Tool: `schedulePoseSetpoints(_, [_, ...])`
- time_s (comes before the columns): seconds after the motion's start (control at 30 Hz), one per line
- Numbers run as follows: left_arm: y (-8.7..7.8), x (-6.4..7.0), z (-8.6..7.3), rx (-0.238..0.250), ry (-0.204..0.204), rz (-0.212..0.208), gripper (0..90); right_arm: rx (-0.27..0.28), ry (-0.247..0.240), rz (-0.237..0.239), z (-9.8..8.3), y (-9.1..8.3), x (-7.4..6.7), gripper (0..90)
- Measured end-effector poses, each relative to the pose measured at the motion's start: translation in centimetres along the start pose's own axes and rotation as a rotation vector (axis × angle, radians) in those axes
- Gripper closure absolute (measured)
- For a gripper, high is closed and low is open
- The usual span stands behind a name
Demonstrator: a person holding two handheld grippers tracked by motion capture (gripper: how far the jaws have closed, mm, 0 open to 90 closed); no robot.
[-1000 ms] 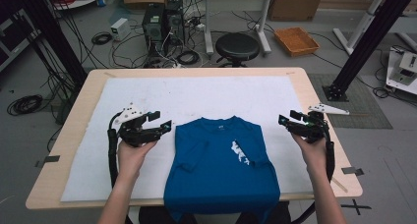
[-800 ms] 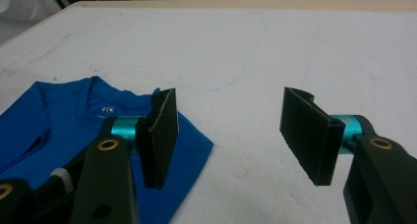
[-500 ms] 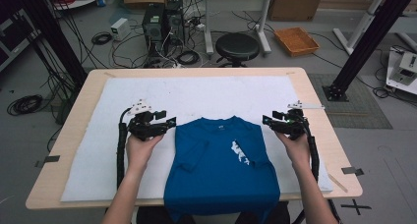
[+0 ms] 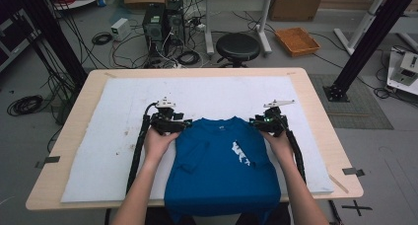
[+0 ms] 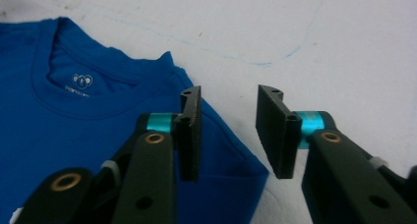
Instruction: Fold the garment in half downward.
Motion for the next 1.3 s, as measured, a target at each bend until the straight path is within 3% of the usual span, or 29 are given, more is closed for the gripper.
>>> schedulePoseSetpoints(0.23, [0.8,-0.3,-0.9,-0.064,0.01,0.017,50.4,-0.053,-0.065,-0.042,-0.5,0.9,-0.1,81.3])
schedulePoseSetpoints(0.43, [1.0,-0.4,-1.2,-0.088,0.019,0.028,56.1,-0.045,-0.069,-0.056,-0.4,0.7,0.0,87.4])
schedulePoseSetpoints(0.47, [1.0,-0.4,-1.1,-0.082,0.016,0.027,56.1,-0.043,-0.069,-0.054,-0.4,0.7,0.0,87.0])
schedulePoseSetpoints(0.53, [1.0,-0.2,-0.9,-0.074,0.027,0.022,55.9,-0.031,-0.061,-0.059,-0.3,0.6,0.1,78.2])
schedulePoseSetpoints(0.63, [1.3,0.0,-0.7,-0.071,0.035,0.014,55.3,-0.001,-0.031,-0.033,0.1,0.4,0.0,70.2])
schedulePoseSetpoints(0.77, [1.8,-0.1,-0.8,-0.081,0.016,0.009,54.2,0.019,-0.015,-0.007,0.7,0.6,-0.4,64.5])
schedulePoseSetpoints(0.97, [2.5,0.1,-0.6,-0.113,0.051,0.007,51.9,-0.012,-0.013,0.004,0.8,1.8,-0.7,60.2])
schedulePoseSetpoints(1.1, [2.6,0.3,-0.5,-0.141,0.085,0.039,55.2,-0.037,-0.055,-0.012,0.4,2.5,-0.9,66.9])
schedulePoseSetpoints(1.17, [2.5,0.5,-0.5,-0.149,0.092,0.036,62.9,-0.042,-0.074,-0.012,0.4,2.4,-1.0,78.2])
schedulePoseSetpoints(1.3, [2.5,1.0,-0.6,-0.147,0.122,0.031,77.4,-0.043,-0.1,-0.009,0.4,2.3,-1.4,87.7])
Point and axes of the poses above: each handheld gripper's, and its own axes: y roughly forward along the jaws, z roughly out of its top, x roughly to its right, the point moved 7 cm from there along y, roughly forward along the jaws, and after that the axes turned 8 degrees about y, right-handed, at the moved point
